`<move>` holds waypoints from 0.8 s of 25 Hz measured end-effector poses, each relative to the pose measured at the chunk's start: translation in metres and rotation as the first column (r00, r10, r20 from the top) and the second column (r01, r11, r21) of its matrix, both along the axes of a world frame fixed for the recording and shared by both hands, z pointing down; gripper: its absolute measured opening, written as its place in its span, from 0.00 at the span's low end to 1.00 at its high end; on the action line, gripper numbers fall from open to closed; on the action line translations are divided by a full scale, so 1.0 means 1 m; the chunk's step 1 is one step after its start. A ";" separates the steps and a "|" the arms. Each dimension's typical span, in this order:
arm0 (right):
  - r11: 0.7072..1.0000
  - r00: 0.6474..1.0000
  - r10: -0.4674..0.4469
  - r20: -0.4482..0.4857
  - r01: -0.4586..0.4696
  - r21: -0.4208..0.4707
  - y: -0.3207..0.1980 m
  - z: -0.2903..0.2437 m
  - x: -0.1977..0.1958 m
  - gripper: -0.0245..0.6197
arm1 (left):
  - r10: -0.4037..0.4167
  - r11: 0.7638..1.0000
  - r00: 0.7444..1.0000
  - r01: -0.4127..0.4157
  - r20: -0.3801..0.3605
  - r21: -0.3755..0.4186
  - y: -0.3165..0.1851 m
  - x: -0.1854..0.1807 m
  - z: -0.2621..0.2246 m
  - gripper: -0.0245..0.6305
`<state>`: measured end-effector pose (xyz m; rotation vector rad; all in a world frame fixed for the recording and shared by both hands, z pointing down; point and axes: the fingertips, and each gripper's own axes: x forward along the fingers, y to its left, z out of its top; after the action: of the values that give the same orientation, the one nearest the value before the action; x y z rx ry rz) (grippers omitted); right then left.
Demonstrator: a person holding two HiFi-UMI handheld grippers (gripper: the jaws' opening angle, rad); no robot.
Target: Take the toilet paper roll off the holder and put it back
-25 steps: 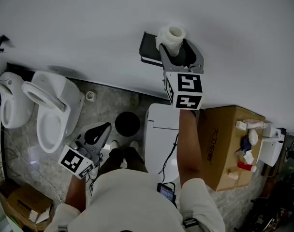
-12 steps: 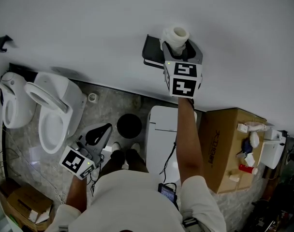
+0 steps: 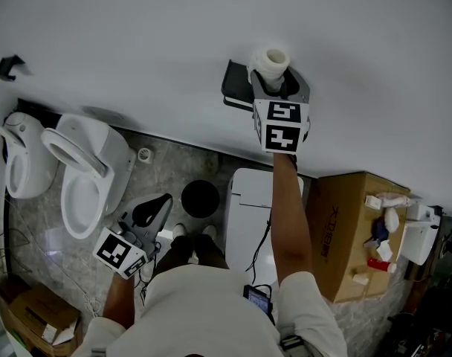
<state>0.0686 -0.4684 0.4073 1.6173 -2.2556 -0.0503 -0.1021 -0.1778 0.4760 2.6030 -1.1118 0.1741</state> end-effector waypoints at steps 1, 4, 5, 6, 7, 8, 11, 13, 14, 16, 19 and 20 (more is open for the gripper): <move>1.000 1.000 -0.003 0.000 0.003 0.002 0.001 0.000 0.000 0.48 | 0.000 1.000 1.000 0.000 -0.001 0.002 0.000 0.000 -0.001 0.04; 1.000 1.000 -0.015 0.009 0.015 0.012 0.009 -0.003 0.000 0.48 | 0.002 1.000 1.000 -0.002 -0.002 0.008 -0.001 0.002 -0.003 0.04; 1.000 1.000 -0.020 0.015 0.020 0.016 0.014 -0.005 0.001 0.48 | 0.004 1.000 1.000 -0.004 -0.002 0.010 0.000 0.002 -0.004 0.04; 0.999 0.999 -0.025 0.022 0.025 0.022 0.019 -0.006 0.001 0.48 | 0.007 1.000 1.000 -0.006 -0.003 0.012 0.001 0.003 -0.004 0.04; 0.999 0.999 -0.031 0.030 0.030 0.030 0.024 -0.008 0.002 0.48 | 0.009 1.000 1.000 -0.009 -0.004 0.014 0.001 0.004 -0.005 0.04; 0.999 0.999 -0.038 0.038 0.036 0.038 0.029 -0.011 0.002 0.48 | 0.011 1.000 1.000 -0.011 -0.004 0.016 0.002 0.005 -0.005 0.04; 0.996 0.996 -0.065 0.062 0.061 0.063 0.050 -0.020 0.003 0.48 | 0.017 1.000 1.000 -0.016 -0.009 0.022 0.004 0.008 -0.008 0.04; 0.993 0.993 -0.087 0.074 0.081 0.082 0.068 -0.028 0.002 0.48 | 0.020 0.999 1.000 -0.020 -0.015 0.028 0.006 0.009 -0.011 0.04; 0.992 0.992 -0.099 0.079 0.092 0.092 0.077 -0.033 0.001 0.48 | 0.022 0.999 1.000 -0.021 -0.017 0.031 0.006 0.009 -0.013 0.04; 0.988 0.988 -0.125 0.087 0.116 0.106 0.095 -0.041 -0.001 0.48 | 0.026 0.999 0.999 -0.025 -0.019 0.040 0.007 0.010 -0.016 0.04; 0.982 0.985 -0.152 0.087 0.141 0.122 0.126 -0.052 0.001 0.48 | 0.035 0.998 0.999 -0.034 -0.021 0.048 0.010 0.012 -0.018 0.04; 0.980 0.983 -0.161 0.085 0.150 0.128 0.137 -0.055 0.002 0.48 | 0.039 0.998 0.999 -0.038 -0.022 0.050 0.011 0.012 -0.019 0.04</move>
<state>0.0707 -0.3315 0.3519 1.5278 -2.4930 -0.1557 -0.0899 -0.1664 0.4572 2.6645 -1.0719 0.1267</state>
